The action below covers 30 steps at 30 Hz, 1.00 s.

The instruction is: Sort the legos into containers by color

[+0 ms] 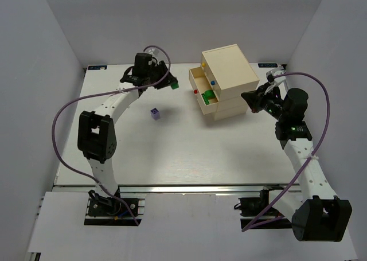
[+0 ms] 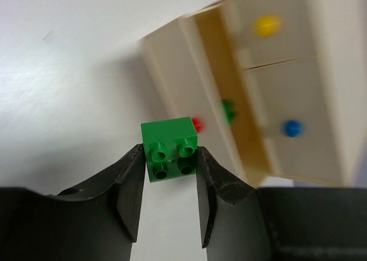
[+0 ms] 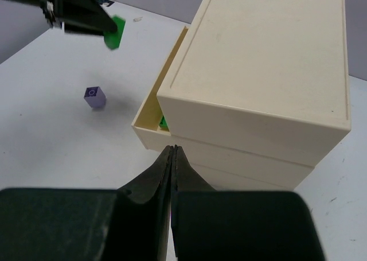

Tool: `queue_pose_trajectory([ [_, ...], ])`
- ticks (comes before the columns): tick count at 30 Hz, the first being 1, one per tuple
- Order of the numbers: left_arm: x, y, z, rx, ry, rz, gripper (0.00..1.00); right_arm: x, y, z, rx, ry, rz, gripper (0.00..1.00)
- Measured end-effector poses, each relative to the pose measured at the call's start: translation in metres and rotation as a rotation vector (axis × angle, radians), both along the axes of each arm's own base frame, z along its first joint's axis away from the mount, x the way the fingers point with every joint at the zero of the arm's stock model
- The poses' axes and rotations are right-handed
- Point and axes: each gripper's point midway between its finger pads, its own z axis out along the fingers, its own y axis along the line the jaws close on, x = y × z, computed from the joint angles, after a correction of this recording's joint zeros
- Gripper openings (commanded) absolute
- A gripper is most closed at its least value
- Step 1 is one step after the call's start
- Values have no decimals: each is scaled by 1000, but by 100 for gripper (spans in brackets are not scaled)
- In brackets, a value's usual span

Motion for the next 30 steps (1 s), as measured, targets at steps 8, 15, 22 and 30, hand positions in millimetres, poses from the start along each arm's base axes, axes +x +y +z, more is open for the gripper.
queue_pose_trajectory([
  [8,15,-70,74,-291,-264,-287,8,0,-1,-4,0,6,-2,0],
  [15,17,-96,26,-386,-129,-325,28,1,-4,-3,0,2,-10,0],
  [22,16,-109,41,-451,-142,-348,28,1,-4,-3,0,-1,-10,0],
  [30,14,-117,58,-508,-165,-361,44,1,-4,-3,0,-1,-10,0],
])
